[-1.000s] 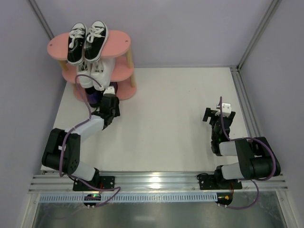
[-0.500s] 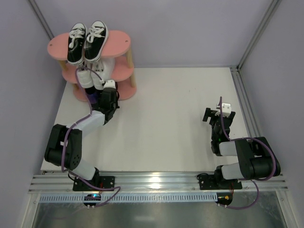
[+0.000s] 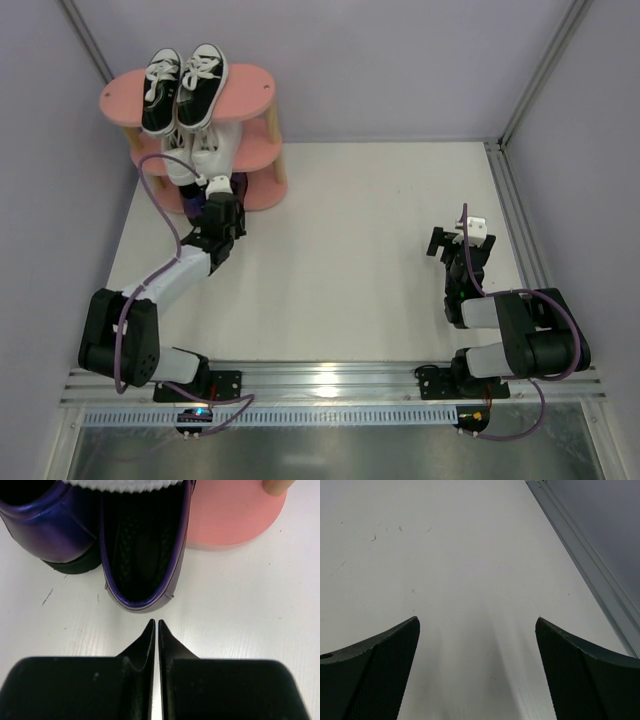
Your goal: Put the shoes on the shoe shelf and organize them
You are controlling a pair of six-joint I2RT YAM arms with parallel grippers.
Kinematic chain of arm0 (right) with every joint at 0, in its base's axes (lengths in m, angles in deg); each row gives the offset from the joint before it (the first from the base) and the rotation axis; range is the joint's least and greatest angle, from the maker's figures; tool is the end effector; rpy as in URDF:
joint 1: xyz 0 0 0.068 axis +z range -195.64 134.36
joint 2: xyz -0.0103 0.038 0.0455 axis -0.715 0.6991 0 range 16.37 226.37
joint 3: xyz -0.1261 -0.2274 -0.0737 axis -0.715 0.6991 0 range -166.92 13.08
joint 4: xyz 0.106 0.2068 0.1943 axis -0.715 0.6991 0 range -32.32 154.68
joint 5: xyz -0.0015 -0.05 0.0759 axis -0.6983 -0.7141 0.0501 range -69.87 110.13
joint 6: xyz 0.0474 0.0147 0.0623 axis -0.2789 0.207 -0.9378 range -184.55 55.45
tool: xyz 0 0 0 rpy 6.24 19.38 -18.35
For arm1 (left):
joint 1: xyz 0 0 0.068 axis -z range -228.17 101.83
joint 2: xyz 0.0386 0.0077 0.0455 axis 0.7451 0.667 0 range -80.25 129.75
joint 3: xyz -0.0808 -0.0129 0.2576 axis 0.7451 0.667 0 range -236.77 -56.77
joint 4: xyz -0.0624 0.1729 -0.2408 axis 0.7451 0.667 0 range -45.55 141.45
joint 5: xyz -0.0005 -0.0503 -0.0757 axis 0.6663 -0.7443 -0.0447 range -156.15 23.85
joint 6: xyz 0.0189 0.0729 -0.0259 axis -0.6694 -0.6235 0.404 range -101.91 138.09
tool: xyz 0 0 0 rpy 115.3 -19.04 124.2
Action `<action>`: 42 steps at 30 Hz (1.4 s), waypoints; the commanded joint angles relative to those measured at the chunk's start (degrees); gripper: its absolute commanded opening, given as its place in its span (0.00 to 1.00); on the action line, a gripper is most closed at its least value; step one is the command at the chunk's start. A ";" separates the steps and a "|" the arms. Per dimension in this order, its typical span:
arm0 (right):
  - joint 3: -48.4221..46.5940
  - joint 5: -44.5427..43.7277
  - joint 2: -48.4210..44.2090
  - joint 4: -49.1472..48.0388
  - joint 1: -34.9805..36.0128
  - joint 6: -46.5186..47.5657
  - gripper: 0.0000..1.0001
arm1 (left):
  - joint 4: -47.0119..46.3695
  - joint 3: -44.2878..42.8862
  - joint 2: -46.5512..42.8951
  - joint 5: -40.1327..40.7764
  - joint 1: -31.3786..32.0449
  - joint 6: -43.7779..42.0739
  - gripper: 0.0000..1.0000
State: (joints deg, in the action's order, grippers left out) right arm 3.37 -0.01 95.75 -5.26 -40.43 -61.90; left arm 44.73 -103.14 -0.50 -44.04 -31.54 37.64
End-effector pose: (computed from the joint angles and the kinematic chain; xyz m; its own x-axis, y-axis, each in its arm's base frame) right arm 0.2669 0.0006 0.1043 -0.1283 -0.0553 -0.9902 0.2495 0.9645 -0.0862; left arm 0.3544 -0.0789 0.1856 -0.4886 -0.1776 -0.8542 -0.2107 0.9741 -0.0820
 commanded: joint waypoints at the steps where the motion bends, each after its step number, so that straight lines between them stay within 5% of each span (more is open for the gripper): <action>1: -0.74 0.45 -0.71 -4.39 -0.20 -1.16 0.97 | 4.38 0.84 -1.00 0.48 -0.36 1.81 0.00; 14: -0.74 0.45 -0.71 -4.39 -0.12 -1.16 0.97 | 5.97 -9.35 12.36 4.43 -1.50 -2.50 0.00; 42: -0.74 0.45 -0.80 -4.39 -0.20 -1.16 0.97 | -4.14 -13.22 6.65 7.16 -1.51 -10.05 0.00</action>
State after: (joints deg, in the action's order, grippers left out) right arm 3.37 -0.01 95.75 -5.26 -40.43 -61.90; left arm 52.46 -112.80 8.88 -40.28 -32.16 29.71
